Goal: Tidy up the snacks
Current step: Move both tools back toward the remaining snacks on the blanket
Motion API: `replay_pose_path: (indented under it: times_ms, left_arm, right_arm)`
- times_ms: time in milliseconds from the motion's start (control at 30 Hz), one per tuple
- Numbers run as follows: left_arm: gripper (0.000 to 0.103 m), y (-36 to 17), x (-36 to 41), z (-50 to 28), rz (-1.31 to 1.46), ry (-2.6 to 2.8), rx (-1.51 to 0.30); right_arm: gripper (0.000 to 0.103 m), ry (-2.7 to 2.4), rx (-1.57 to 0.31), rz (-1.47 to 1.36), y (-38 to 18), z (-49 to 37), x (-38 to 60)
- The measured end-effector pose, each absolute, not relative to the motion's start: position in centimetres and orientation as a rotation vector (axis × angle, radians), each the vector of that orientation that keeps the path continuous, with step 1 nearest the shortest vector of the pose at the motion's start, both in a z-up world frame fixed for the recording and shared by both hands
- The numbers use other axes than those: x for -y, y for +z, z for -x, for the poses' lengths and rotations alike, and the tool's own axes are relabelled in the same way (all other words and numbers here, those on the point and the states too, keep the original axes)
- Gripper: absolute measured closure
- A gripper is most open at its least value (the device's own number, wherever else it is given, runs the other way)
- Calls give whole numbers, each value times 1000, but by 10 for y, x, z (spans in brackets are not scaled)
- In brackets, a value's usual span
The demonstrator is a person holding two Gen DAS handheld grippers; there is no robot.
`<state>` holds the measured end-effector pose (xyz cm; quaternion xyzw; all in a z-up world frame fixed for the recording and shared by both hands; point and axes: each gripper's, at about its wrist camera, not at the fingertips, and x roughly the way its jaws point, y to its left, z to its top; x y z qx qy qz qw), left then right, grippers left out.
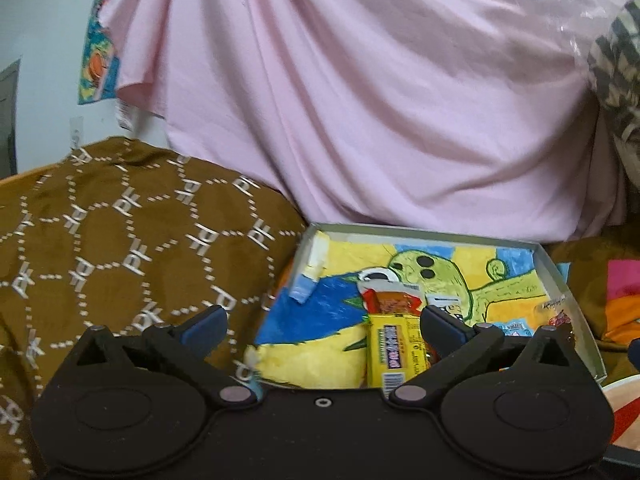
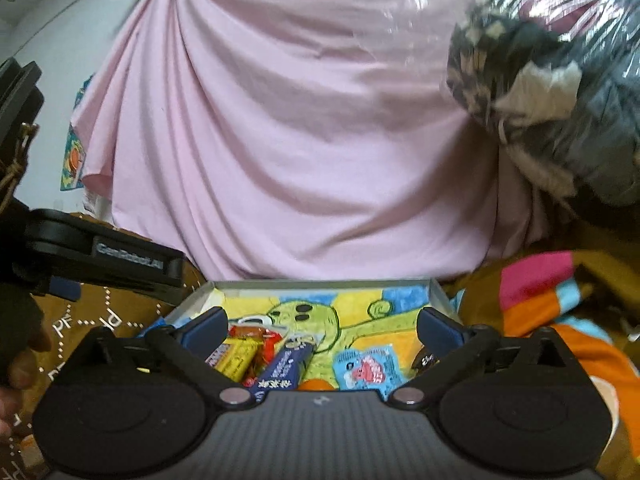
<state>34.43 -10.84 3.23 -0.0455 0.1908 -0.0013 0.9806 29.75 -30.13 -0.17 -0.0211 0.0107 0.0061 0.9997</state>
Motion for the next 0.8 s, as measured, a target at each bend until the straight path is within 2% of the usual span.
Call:
replay_pose_path:
  times_ms: [467, 800]
  left_arm:
    - [1, 47, 71, -278, 104, -8, -365]
    - [1, 25, 43, -235, 101, -3, -450]
  right_arm:
    - [0, 20, 45, 140, 18, -233, 285]
    - [0, 51, 3, 163, 16, -181, 280]
